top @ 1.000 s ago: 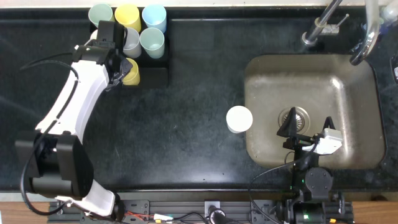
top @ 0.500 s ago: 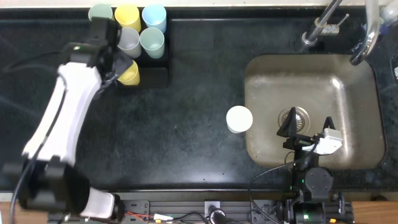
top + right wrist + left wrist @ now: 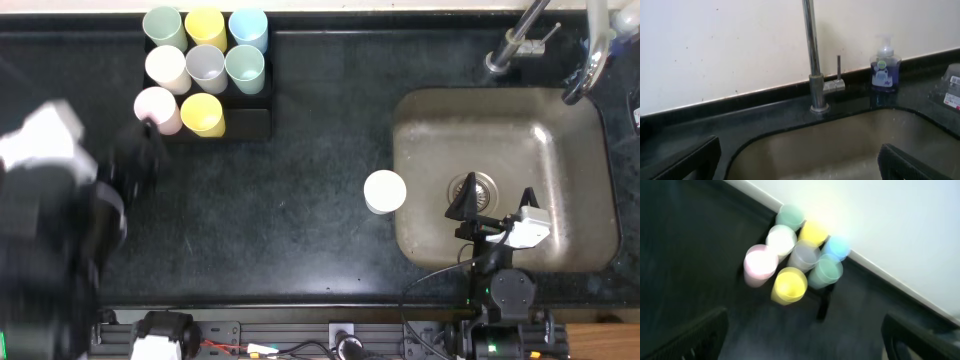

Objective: Store Cups

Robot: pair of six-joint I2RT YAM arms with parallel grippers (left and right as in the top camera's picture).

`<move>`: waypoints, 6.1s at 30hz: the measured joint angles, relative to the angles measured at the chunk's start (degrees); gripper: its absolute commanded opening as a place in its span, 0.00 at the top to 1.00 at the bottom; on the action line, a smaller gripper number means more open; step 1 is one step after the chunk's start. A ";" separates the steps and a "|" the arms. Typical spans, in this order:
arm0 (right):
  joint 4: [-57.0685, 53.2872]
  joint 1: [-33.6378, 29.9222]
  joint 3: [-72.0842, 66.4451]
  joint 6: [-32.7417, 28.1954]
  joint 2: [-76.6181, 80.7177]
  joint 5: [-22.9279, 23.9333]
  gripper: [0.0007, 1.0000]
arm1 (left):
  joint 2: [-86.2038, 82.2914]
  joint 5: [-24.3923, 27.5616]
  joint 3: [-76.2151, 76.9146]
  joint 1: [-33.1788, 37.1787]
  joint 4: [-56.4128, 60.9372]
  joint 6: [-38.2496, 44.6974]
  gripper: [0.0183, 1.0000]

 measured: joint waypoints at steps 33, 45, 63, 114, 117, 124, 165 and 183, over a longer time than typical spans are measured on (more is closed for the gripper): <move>0.00 0.00 0.00 0.02 0.00 0.00 0.00 | -43.60 8.79 -69.42 0.04 48.94 20.04 0.00; 0.00 0.00 0.00 0.04 0.00 -0.02 0.00 | -43.60 8.79 -69.90 0.04 47.52 28.00 0.00; 0.02 0.00 0.00 0.02 0.00 0.00 0.00 | -43.60 8.81 -69.90 0.04 47.56 30.36 0.00; -11.37 0.04 9.64 -5.99 1.70 -6.80 0.00 | -43.60 8.81 -69.90 0.04 47.58 30.36 0.00; -23.45 0.13 21.38 -9.31 6.67 -13.20 0.00 | -43.60 8.81 -69.90 0.04 47.58 30.36 0.00; -50.23 5.03 53.20 -13.75 30.42 -16.41 0.00 | -43.60 8.81 -69.92 0.04 47.60 30.38 0.00; -72.00 17.99 80.72 -17.25 95.10 -13.49 0.00 | -43.60 8.81 -69.92 0.04 47.60 30.38 0.00; -68.37 17.99 75.62 -19.69 95.23 -13.33 0.00 | -43.60 8.81 -69.92 0.04 47.60 30.38 0.00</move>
